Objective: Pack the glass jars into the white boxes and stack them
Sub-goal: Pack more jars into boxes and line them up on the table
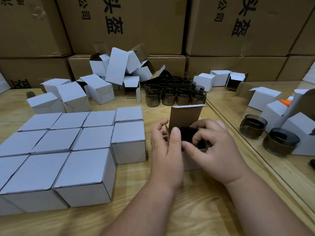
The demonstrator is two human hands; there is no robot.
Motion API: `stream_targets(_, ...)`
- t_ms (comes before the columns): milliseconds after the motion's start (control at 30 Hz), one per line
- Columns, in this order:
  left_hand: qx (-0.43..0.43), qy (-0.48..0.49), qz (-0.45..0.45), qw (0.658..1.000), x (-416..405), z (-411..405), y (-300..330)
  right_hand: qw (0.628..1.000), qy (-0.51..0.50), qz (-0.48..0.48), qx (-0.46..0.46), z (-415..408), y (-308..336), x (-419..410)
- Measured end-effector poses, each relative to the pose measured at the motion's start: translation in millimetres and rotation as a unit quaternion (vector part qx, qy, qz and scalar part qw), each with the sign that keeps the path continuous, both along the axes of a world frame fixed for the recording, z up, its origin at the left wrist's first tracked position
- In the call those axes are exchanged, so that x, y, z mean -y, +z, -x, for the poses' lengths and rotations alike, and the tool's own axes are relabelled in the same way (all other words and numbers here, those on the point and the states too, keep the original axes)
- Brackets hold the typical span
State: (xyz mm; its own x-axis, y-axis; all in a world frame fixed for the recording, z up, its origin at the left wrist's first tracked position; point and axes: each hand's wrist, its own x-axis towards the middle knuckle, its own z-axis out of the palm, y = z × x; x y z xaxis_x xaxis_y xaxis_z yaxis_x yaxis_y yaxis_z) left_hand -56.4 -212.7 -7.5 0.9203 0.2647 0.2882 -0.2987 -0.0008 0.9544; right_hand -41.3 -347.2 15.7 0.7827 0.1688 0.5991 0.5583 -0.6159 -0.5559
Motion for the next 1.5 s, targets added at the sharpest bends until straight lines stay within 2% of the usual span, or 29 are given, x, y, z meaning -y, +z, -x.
stream_targets(67,0.004,-0.016,-0.001,1.000,1,0,1,0.999,0.020,-0.044,-0.014,1,0,-1)
stream_targets(200,0.018,-0.023,0.002,1.000,1,1,0,0.971,0.051,-0.232,-0.024,-2,-1,-1)
stream_targets(367,0.005,-0.031,0.012,0.999,2,3,1,0.878,0.031,-0.466,-0.105,-14,-3,-3)
stream_targets(433,-0.003,-0.038,0.020,0.999,3,4,2,0.847,0.027,-0.512,-0.142,-18,-3,-1)
stream_targets(667,-0.031,-0.029,0.008,0.999,4,3,4,0.819,0.076,-0.492,-0.285,-23,-6,-4)
stream_targets(767,-0.041,-0.025,0.004,0.999,4,1,7,0.823,0.108,-0.461,-0.313,-21,-10,-7)
stream_targets(1033,-0.044,-0.015,-0.005,0.999,3,-1,2,0.848,0.078,-0.425,-0.307,-20,-13,-9)
stream_targets(1233,-0.043,-0.015,-0.005,0.999,3,-5,0,0.869,0.115,-0.395,-0.275,-11,-9,-10)
stream_targets(1500,-0.038,-0.035,0.034,0.998,1,-3,0,0.867,0.137,-0.412,-0.246,-9,-7,-9)
